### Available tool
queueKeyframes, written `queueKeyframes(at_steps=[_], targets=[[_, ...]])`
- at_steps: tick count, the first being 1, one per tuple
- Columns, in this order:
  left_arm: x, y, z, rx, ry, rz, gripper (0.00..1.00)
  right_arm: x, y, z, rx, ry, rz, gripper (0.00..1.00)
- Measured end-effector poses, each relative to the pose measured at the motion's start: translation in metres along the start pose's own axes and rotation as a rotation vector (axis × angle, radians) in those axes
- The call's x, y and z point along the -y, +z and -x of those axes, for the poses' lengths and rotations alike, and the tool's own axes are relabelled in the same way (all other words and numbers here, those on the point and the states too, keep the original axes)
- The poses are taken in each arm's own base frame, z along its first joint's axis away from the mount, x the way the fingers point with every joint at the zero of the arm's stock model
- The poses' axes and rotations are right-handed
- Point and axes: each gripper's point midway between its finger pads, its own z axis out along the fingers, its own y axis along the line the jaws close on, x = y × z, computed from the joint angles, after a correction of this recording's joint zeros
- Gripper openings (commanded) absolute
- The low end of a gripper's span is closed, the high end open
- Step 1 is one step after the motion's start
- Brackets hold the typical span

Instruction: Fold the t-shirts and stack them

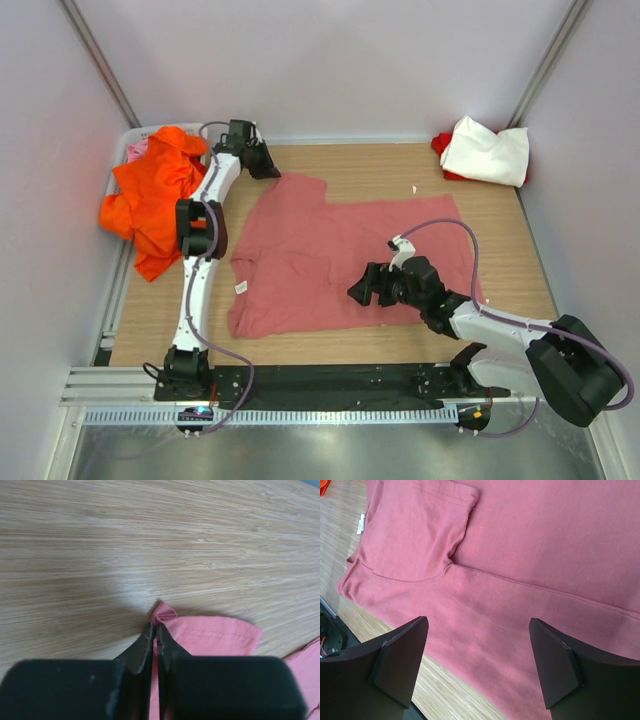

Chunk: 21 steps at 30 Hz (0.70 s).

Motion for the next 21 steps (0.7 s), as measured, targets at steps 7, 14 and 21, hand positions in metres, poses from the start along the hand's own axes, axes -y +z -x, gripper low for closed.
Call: queueKeyframes(at_steps=[7, 14, 21], targets=[[0.0, -0.005, -0.001, -0.002, 0.019, 0.012, 0.0, 0.0, 0.001, 0.0, -0.001, 0.001, -0.002, 0.88], [0.023, -0.067, 0.007, 0.017, 0.057, 0.074, 0.0, 0.003, -0.005, 0.01, 0.028, 0.011, -0.032, 0.89], [0.089, -0.155, 0.015, 0.094, 0.183, 0.097, 0.0, 0.009, -0.031, 0.142, 0.249, 0.072, -0.314, 0.96]])
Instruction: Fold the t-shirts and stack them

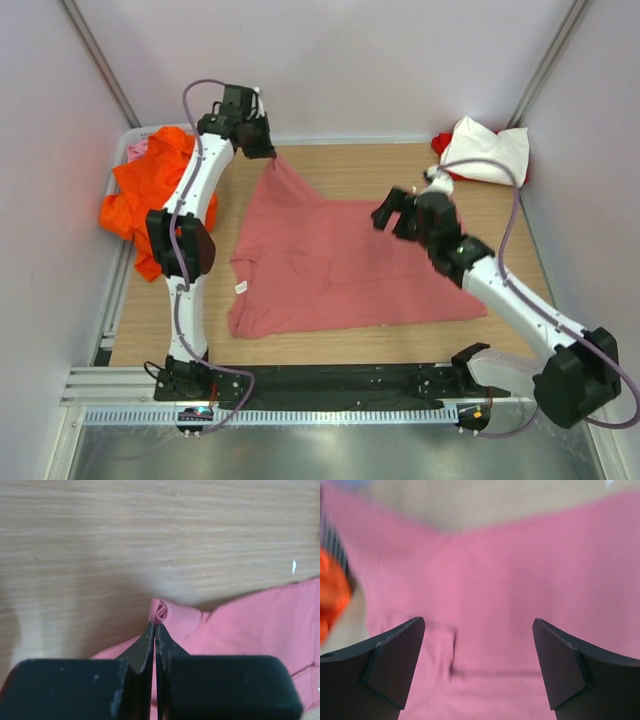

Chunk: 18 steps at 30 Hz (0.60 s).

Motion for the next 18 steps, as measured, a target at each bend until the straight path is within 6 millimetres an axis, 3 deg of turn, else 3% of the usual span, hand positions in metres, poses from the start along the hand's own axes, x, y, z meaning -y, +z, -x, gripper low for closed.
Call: queueKeyframes(at_steps=[3, 5, 7, 9, 12, 16, 18], targets=[[0.023, -0.022, -0.017, -0.023, 0.057, 0.016, 0.0, 0.021, 0.009, 0.094, 0.12, 0.057, -0.146, 0.96], [0.029, -0.028, -0.037, -0.065, 0.077, 0.042, 0.0, 0.048, 0.016, 0.135, 0.152, 0.086, -0.243, 0.95], [0.037, -0.028, -0.066, -0.123, 0.104, 0.056, 0.0, 0.083, 0.033, 0.161, 0.136, 0.104, -0.35, 0.93], [0.036, -0.027, -0.095, -0.187, 0.118, 0.077, 0.0, 0.117, 0.056, 0.165, 0.073, 0.107, -0.442, 0.91], [0.029, -0.024, -0.124, -0.264, 0.128, 0.108, 0.0, 0.158, 0.091, 0.145, -0.061, 0.095, -0.548, 0.88], [0.024, -0.024, -0.131, -0.283, 0.13, 0.13, 0.0, 0.204, 0.125, 0.105, -0.255, 0.08, -0.664, 0.86], [0.024, -0.024, -0.131, -0.282, 0.13, 0.13, 0.0, 0.217, 0.133, 0.1, -0.29, 0.072, -0.698, 0.84]])
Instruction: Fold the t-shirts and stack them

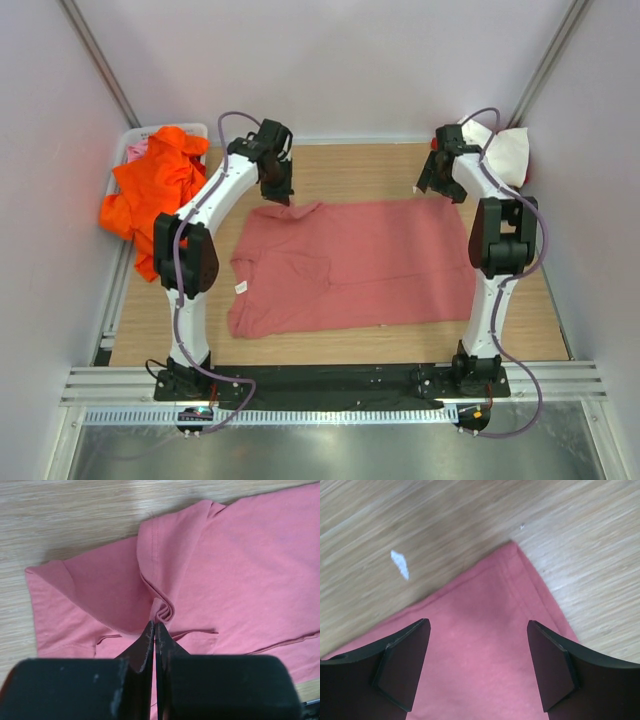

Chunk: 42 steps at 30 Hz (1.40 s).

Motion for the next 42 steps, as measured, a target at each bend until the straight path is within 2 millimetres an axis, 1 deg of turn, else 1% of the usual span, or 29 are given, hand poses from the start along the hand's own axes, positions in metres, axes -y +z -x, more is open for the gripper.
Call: queueKeyframes(at_steps=[2, 4, 9, 12, 13, 15, 16, 21, 22, 24, 25, 27, 28, 29, 30, 35, 38, 40, 42], targets=[[0.0, -0.001, 0.0, 0.002, 0.0, 0.0, 0.0, 0.002, 0.015, 0.005, -0.013, -0.008, -0.035, 0.82], [-0.001, -0.002, -0.002, 0.001, 0.0, 0.002, 0.0, 0.003, 0.023, 0.01, -0.011, -0.009, -0.049, 0.81], [-0.001, -0.002, -0.003, 0.0, -0.001, 0.0, 0.0, 0.006, 0.038, 0.013, -0.015, -0.02, -0.076, 0.77], [-0.001, -0.002, -0.003, -0.001, -0.003, 0.0, 0.0, 0.013, 0.048, 0.013, -0.025, -0.012, -0.093, 0.74], [-0.001, -0.002, -0.003, -0.001, -0.003, 0.0, 0.0, 0.015, 0.051, 0.014, -0.027, -0.009, -0.096, 0.71], [-0.001, -0.002, -0.003, -0.001, -0.003, 0.0, 0.0, 0.02, 0.058, 0.013, -0.033, -0.003, -0.105, 0.67], [-0.001, -0.002, -0.003, -0.002, -0.004, -0.001, 0.0, 0.022, 0.06, 0.012, -0.038, 0.001, -0.109, 0.62], [0.0, -0.002, -0.003, -0.003, -0.004, -0.004, 0.0, 0.03, 0.068, 0.009, -0.05, 0.014, -0.122, 0.45], [0.0, -0.002, -0.003, -0.003, -0.005, -0.004, 0.0, 0.031, 0.069, 0.009, -0.048, 0.016, -0.122, 0.37], [0.0, -0.002, -0.003, -0.003, -0.006, -0.005, 0.0, 0.03, 0.07, 0.011, -0.04, 0.019, -0.118, 0.31], [0.0, -0.002, -0.003, -0.003, -0.007, -0.005, 0.0, 0.029, 0.07, 0.011, -0.037, 0.021, -0.116, 0.22], [0.0, -0.002, -0.003, -0.004, -0.008, -0.005, 0.0, 0.029, 0.071, 0.012, -0.035, 0.022, -0.114, 0.16], [0.0, -0.002, -0.003, -0.004, -0.009, -0.006, 0.0, 0.028, 0.071, 0.012, -0.034, 0.021, -0.112, 0.07], [0.0, -0.002, -0.003, -0.004, -0.011, -0.005, 0.0, 0.027, 0.071, 0.011, -0.035, 0.016, -0.11, 0.03], [0.0, -0.002, -0.003, -0.004, -0.012, -0.005, 0.0, 0.027, 0.07, 0.011, -0.035, 0.017, -0.11, 0.01], [-0.003, -0.002, -0.004, -0.003, -0.011, 0.01, 0.0, 0.027, 0.066, 0.014, -0.041, 0.015, -0.109, 0.01], [-0.008, -0.003, -0.003, 0.003, -0.004, 0.037, 0.0, 0.026, 0.062, 0.016, -0.044, 0.016, -0.1, 0.01], [-0.01, -0.008, -0.004, -0.001, -0.003, 0.049, 0.0, 0.025, 0.057, 0.015, -0.046, 0.017, -0.087, 0.01], [-0.01, -0.014, -0.003, 0.003, -0.001, 0.052, 0.0, 0.027, 0.047, 0.012, -0.049, 0.018, -0.078, 0.01]])
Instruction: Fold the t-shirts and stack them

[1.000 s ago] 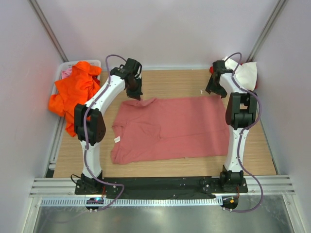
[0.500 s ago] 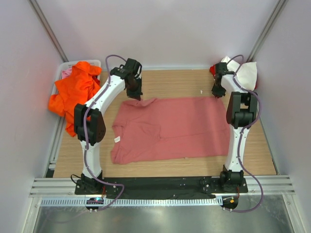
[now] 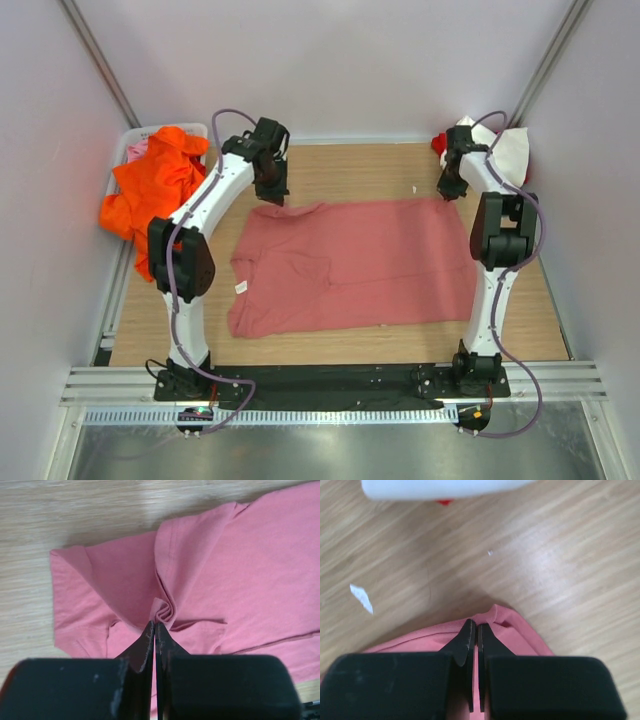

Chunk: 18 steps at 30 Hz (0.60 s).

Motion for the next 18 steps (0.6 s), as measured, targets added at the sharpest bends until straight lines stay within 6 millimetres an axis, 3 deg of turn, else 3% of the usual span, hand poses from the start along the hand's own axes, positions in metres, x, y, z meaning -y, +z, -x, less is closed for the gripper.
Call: queueKeyframes(at_steps=[5, 10, 18], targets=[[-0.003, -0.034, -0.002, 0.041, 0.0, -0.001, 0.0, 0.011, -0.041, -0.005, 0.025, 0.008, 0.025, 0.01], [-0.01, -0.063, -0.025, 0.051, -0.001, -0.006, 0.0, 0.025, -0.074, -0.016, 0.056, 0.017, 0.046, 0.01], [-0.015, -0.082, -0.084, -0.007, 0.008, -0.004, 0.0, 0.048, -0.078, -0.059, 0.004, 0.002, 0.003, 0.01]])
